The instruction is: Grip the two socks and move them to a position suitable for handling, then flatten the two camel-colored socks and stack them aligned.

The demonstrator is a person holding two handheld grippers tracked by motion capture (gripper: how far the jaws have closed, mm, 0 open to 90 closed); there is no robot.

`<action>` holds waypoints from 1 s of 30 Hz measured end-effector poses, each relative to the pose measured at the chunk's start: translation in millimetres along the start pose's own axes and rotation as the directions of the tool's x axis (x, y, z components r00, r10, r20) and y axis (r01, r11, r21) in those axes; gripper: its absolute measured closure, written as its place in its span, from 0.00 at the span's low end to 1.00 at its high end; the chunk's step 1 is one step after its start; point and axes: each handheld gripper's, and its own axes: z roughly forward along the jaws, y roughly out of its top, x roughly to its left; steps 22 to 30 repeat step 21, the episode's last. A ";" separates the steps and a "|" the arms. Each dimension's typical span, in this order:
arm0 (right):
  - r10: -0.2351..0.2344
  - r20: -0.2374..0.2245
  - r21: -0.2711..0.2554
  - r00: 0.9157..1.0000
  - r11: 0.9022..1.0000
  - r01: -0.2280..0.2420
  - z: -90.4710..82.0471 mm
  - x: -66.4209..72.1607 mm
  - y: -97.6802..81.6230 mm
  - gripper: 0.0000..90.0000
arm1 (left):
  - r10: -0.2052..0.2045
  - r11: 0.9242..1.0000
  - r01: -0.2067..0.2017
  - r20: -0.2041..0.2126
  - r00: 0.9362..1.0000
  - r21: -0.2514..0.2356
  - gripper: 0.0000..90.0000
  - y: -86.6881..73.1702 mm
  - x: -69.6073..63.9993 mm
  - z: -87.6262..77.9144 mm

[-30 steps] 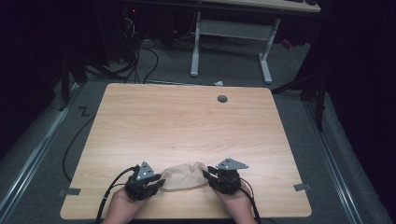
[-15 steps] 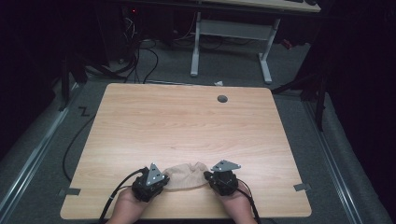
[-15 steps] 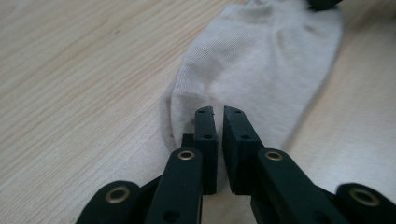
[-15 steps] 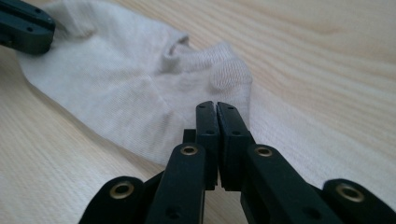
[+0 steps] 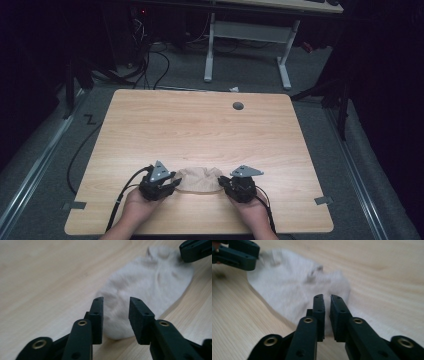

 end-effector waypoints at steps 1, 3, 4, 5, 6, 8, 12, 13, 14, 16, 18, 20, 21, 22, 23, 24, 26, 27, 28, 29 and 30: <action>0.003 0.005 -0.024 1.000 1.000 -0.003 -2.7 -1.7 1.5 0.86 | -0.024 0.999 0.023 -0.012 1.000 -0.034 0.68 0.9 6.0 -9.1; 0.003 0.027 -0.078 1.000 0.997 -0.001 -8.5 -7.4 3.8 0.81 | -0.046 0.997 0.044 -0.040 0.998 -0.056 0.65 -0.3 16.4 -19.3; 0.000 0.055 -0.090 0.998 0.996 0.005 -10.6 -11.8 4.5 0.77 | -0.051 0.997 0.048 -0.056 0.997 -0.053 0.63 -1.8 21.8 -22.4; 0.007 0.077 -0.096 0.997 0.995 0.001 -11.8 -15.4 4.1 0.74 | -0.051 0.998 0.047 -0.073 0.996 -0.047 0.62 -3.1 25.8 -23.8; 0.005 0.092 -0.101 0.996 0.995 0.004 -12.5 -18.9 3.6 0.71 | -0.046 0.998 0.043 -0.095 0.994 -0.035 0.61 -4.8 31.0 -25.6; 0.003 0.143 -0.105 0.990 0.994 0.012 -13.2 -27.9 0.0 0.66 | -0.059 0.998 0.056 -0.130 0.990 -0.026 0.60 -7.8 41.4 -27.4; 0.044 0.189 -0.093 0.981 0.995 -0.027 -15.4 -48.8 -6.6 0.60 | -0.148 0.989 0.143 -0.150 0.978 -0.039 0.57 -10.1 55.9 -30.1; 0.058 0.192 -0.092 0.980 0.995 -0.041 -16.7 -52.6 -8.3 0.60 | -0.152 0.988 0.147 -0.150 0.977 -0.047 0.57 -9.7 56.6 -30.4; 0.075 0.196 -0.097 0.978 0.994 -0.057 -17.5 -55.2 -9.9 0.60 | -0.155 0.988 0.148 -0.153 0.976 -0.052 0.57 -9.4 56.7 -30.3; 0.077 0.195 -0.094 0.978 0.994 -0.060 -18.4 -59.0 -10.6 0.58 | -0.149 0.989 0.144 -0.156 0.976 -0.042 0.56 -8.9 56.8 -29.0; 0.081 0.200 -0.098 0.976 0.993 -0.063 -19.5 -60.1 -10.2 0.58 | -0.137 0.991 0.133 -0.157 0.978 -0.034 0.56 -9.1 55.9 -27.3; 0.090 0.193 -0.106 0.977 0.992 -0.070 -19.9 -61.4 -9.8 0.57 | -0.132 0.991 0.129 -0.155 0.979 -0.024 0.55 -10.4 54.5 -28.1; 0.093 0.193 -0.108 0.977 0.991 -0.073 -19.0 -60.9 -9.7 0.56 | -0.134 0.991 0.132 -0.151 0.979 -0.024 0.55 -11.6 54.0 -29.1; 0.093 0.193 -0.108 0.977 0.991 -0.073 -19.0 -60.9 -9.7 0.56 | -0.134 0.991 0.132 -0.151 0.979 -0.024 0.55 -11.6 54.0 -29.1; 0.093 0.193 -0.108 0.977 0.991 -0.073 -19.0 -60.9 -9.7 0.56 | -0.134 0.991 0.132 -0.151 0.979 -0.024 0.55 -11.6 54.0 -29.1; 0.093 0.193 -0.108 0.977 0.991 -0.073 -19.0 -60.9 -9.7 0.56 | -0.134 0.991 0.132 -0.151 0.979 -0.024 0.55 -11.6 54.0 -29.1; 0.093 0.193 -0.108 0.977 0.991 -0.073 -19.0 -60.9 -9.7 0.56 | -0.134 0.991 0.132 -0.151 0.979 -0.024 0.55 -11.6 54.0 -29.1; 0.093 0.193 -0.108 0.977 0.991 -0.073 -19.0 -60.9 -9.7 0.56 | -0.134 0.991 0.132 -0.151 0.979 -0.024 0.55 -11.6 54.0 -29.1; 0.093 0.193 -0.108 0.977 0.991 -0.073 -19.0 -60.9 -9.7 0.56 | -0.134 0.991 0.132 -0.151 0.979 -0.024 0.55 -11.6 54.0 -29.1; 0.093 0.193 -0.108 0.977 0.991 -0.073 -19.0 -60.9 -9.7 0.56 | -0.134 0.991 0.132 -0.151 0.979 -0.024 0.55 -11.6 54.0 -29.1; 0.093 0.193 -0.108 0.977 0.991 -0.073 -19.0 -60.9 -9.7 0.56 | -0.134 0.991 0.132 -0.151 0.979 -0.024 0.55 -11.6 54.0 -29.1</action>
